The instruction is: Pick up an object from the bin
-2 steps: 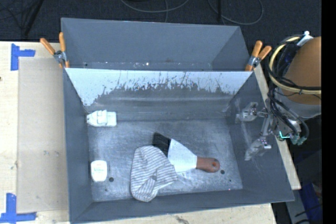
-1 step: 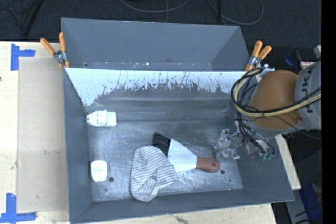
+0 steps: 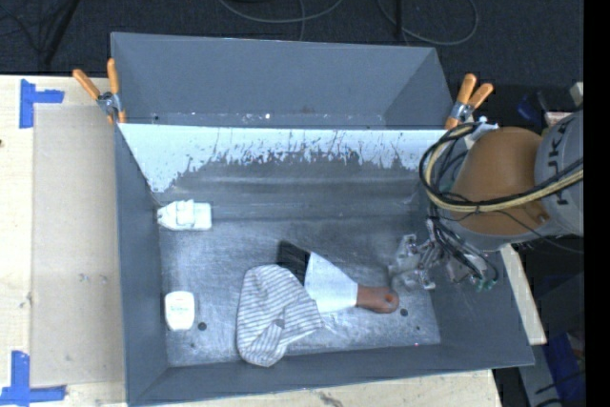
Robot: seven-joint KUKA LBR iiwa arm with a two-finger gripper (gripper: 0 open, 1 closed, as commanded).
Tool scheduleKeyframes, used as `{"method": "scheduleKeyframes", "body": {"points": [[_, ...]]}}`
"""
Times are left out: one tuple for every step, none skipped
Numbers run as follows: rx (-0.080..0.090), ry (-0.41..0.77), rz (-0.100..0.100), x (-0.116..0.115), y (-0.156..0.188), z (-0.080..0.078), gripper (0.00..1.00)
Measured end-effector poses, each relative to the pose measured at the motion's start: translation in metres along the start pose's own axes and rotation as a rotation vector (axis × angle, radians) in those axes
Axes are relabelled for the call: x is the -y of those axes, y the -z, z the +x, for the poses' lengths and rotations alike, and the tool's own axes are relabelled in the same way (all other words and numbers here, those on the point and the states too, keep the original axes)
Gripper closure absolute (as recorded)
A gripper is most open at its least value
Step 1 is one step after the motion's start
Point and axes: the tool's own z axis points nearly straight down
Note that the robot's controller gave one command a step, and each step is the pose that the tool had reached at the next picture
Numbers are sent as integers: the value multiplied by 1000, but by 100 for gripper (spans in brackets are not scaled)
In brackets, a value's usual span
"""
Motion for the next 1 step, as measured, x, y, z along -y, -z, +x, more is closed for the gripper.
{"method": "scheduleKeyframes", "body": {"points": [[5, 53, 1, -9, -1, 4, 0]]}}
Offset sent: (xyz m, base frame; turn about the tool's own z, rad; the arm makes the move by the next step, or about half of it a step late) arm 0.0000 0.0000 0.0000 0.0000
